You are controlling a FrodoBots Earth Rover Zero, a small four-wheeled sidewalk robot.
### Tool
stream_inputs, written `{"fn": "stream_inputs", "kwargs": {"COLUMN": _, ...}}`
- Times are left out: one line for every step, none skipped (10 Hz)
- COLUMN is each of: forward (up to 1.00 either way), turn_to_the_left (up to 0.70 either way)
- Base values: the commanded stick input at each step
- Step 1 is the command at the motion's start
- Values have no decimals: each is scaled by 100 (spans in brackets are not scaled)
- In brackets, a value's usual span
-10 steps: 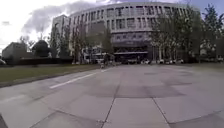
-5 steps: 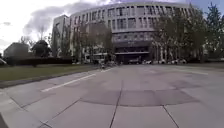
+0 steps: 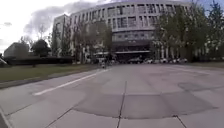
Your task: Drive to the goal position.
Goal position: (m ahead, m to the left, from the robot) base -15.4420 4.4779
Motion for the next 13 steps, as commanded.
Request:
{"fn": "stream_inputs", "kwargs": {"forward": 70, "turn_to_the_left": 1}}
{"fn": "stream_inputs", "kwargs": {"forward": 70, "turn_to_the_left": 1}}
{"fn": "stream_inputs", "kwargs": {"forward": 70, "turn_to_the_left": 1}}
{"fn": "stream_inputs", "kwargs": {"forward": 70, "turn_to_the_left": 1}}
{"fn": "stream_inputs", "kwargs": {"forward": 70, "turn_to_the_left": 1}}
{"fn": "stream_inputs", "kwargs": {"forward": 70, "turn_to_the_left": 1}}
{"fn": "stream_inputs", "kwargs": {"forward": 70, "turn_to_the_left": 1}}
{"fn": "stream_inputs", "kwargs": {"forward": 70, "turn_to_the_left": 1}}
{"fn": "stream_inputs", "kwargs": {"forward": 70, "turn_to_the_left": 1}}
{"fn": "stream_inputs", "kwargs": {"forward": 70, "turn_to_the_left": 1}}
{"fn": "stream_inputs", "kwargs": {"forward": 70, "turn_to_the_left": 1}}
{"fn": "stream_inputs", "kwargs": {"forward": 70, "turn_to_the_left": 1}}
{"fn": "stream_inputs", "kwargs": {"forward": 70, "turn_to_the_left": 1}}
